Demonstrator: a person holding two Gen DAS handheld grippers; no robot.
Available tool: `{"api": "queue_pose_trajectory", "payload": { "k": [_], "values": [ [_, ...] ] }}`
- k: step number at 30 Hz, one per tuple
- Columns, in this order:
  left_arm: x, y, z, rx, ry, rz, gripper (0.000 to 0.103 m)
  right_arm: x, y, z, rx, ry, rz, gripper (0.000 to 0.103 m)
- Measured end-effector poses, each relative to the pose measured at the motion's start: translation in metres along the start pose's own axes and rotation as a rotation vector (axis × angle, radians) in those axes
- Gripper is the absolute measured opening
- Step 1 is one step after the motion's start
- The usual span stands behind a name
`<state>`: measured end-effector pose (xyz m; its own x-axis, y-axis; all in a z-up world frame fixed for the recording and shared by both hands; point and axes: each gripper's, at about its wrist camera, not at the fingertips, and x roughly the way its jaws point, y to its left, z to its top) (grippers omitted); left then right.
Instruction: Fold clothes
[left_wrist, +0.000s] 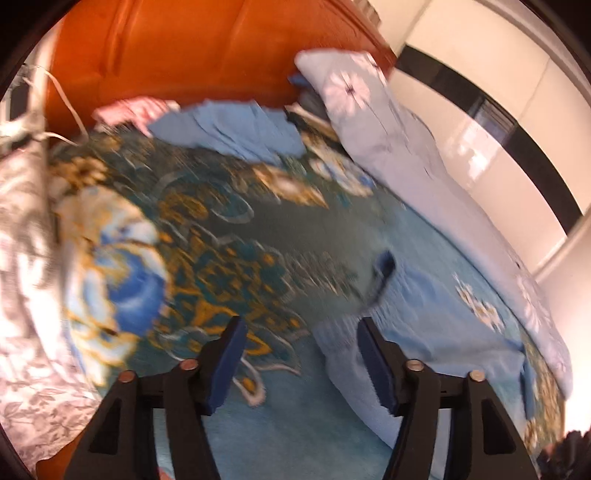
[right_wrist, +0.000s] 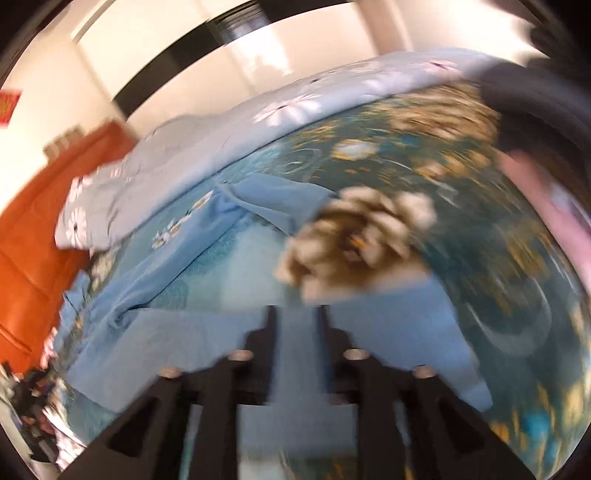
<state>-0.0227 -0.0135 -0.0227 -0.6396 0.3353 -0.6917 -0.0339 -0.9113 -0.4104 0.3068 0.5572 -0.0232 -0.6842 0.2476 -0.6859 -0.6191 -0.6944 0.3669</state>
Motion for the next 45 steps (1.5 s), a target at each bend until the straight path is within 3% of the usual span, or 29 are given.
{"api": "queue_pose_trajectory", "payload": {
  "k": [4, 9, 10, 12, 16, 22, 26, 29, 31, 33, 35, 39, 45],
  "values": [
    [-0.009, 0.008, -0.002, -0.025, -0.025, 0.004, 0.072, 0.047, 0.019, 0.041, -0.23, 0.006, 0.003, 0.059],
    [-0.005, 0.008, -0.016, -0.065, 0.012, -0.053, 0.072, 0.102, 0.012, 0.067, -0.322, 0.119, -0.087, 0.059],
    [-0.005, 0.006, -0.018, -0.075, 0.021, -0.071, 0.072, 0.106, 0.01, 0.068, -0.32, 0.137, -0.082, 0.054],
    [-0.003, 0.002, -0.023, -0.089, 0.038, -0.102, 0.072, 0.113, 0.009, 0.07, -0.318, 0.171, -0.069, 0.006],
    [0.003, -0.01, -0.024, -0.066, 0.036, -0.11, 0.072, 0.105, 0.016, 0.089, -0.345, 0.179, -0.039, 0.006],
    [0.01, -0.029, -0.023, -0.027, 0.031, -0.122, 0.072, 0.094, 0.019, 0.172, -0.324, 0.034, -0.179, 0.005],
    [0.019, -0.037, -0.025, -0.013, 0.037, -0.116, 0.072, 0.114, 0.024, 0.229, -0.243, -0.012, -0.231, 0.006],
    [0.023, -0.04, -0.024, -0.003, 0.036, -0.109, 0.072, 0.144, 0.03, 0.249, -0.195, -0.01, -0.289, 0.006],
    [0.026, -0.042, -0.022, 0.011, 0.036, -0.099, 0.072, 0.164, 0.026, 0.254, -0.146, 0.008, -0.294, 0.008],
    [0.031, -0.042, -0.021, 0.009, 0.041, -0.096, 0.072, 0.176, 0.019, 0.251, -0.108, 0.023, -0.281, 0.029],
    [0.035, -0.039, -0.021, -0.002, 0.05, -0.103, 0.072, 0.178, 0.01, 0.247, -0.083, 0.023, -0.278, 0.037],
    [0.041, -0.036, -0.024, -0.015, 0.066, -0.107, 0.072, 0.169, -0.017, 0.238, -0.039, 0.04, -0.322, 0.043],
    [0.045, -0.034, -0.027, -0.025, 0.082, -0.117, 0.072, 0.161, -0.063, 0.206, 0.143, 0.138, -0.272, 0.043]
  ]
}}
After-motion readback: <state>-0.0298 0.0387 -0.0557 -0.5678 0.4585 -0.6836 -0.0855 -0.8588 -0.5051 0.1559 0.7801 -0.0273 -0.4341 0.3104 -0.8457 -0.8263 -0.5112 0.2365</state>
